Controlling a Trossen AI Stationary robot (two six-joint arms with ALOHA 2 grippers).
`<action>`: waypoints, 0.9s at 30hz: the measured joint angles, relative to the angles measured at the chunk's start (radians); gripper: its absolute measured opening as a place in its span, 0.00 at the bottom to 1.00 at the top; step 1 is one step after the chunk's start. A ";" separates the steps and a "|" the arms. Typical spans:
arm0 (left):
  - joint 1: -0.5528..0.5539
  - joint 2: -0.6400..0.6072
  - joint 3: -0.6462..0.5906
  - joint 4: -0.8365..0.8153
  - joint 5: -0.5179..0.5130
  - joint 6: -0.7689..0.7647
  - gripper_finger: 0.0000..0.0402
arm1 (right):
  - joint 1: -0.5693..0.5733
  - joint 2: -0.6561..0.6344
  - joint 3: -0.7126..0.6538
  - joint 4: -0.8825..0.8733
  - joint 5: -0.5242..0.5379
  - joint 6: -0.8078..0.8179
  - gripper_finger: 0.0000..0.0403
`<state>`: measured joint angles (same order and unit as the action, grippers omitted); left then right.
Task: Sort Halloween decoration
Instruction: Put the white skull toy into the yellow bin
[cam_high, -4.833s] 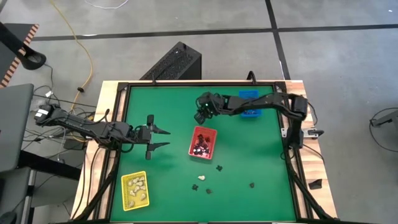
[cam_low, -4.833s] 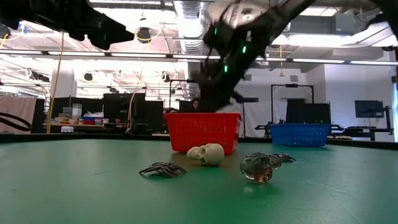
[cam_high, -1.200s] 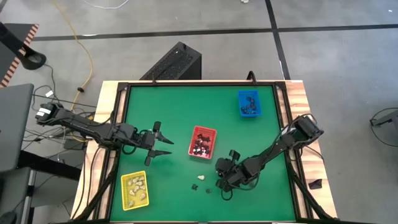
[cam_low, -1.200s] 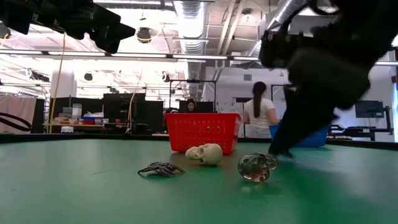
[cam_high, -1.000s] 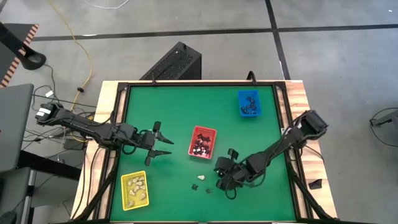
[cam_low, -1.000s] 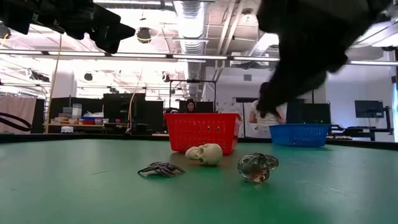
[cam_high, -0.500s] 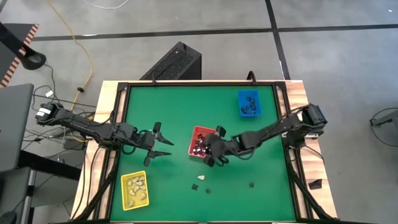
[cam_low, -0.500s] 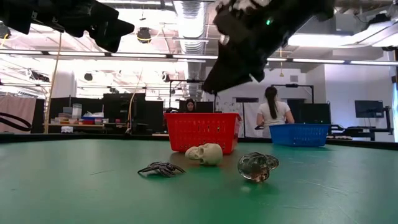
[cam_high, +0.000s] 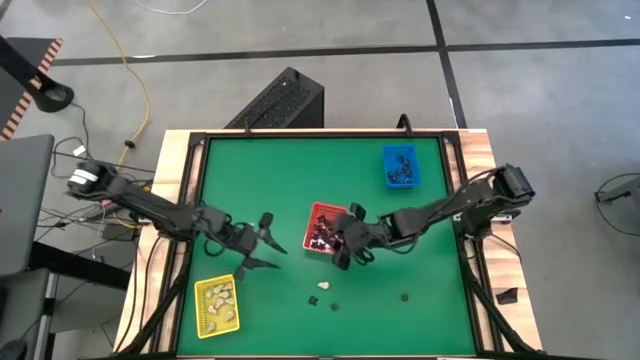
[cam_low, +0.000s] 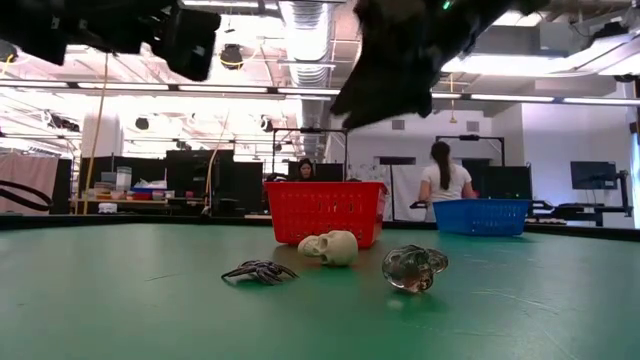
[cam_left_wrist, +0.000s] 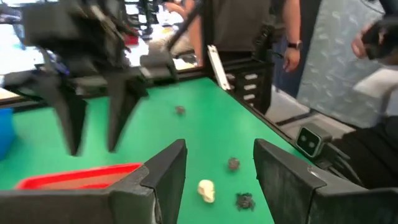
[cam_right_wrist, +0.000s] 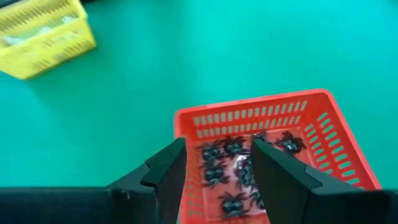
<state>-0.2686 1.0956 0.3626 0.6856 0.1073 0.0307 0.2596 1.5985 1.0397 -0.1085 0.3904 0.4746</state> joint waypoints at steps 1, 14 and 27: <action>-0.010 0.056 0.011 0.040 0.002 0.000 0.44 | 0.015 -0.011 0.000 -0.006 0.004 0.003 0.52; -0.062 0.650 0.403 -0.029 -0.002 0.003 0.44 | 0.267 -0.041 0.001 -0.087 0.335 0.053 0.49; -0.119 0.733 0.531 -0.242 -0.275 -0.078 0.44 | 0.344 -0.042 0.000 -0.177 0.401 0.048 0.49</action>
<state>-0.3875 1.8282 0.8940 0.4439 -0.1679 -0.0478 0.6035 1.5570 1.0397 -0.2852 0.7910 0.5230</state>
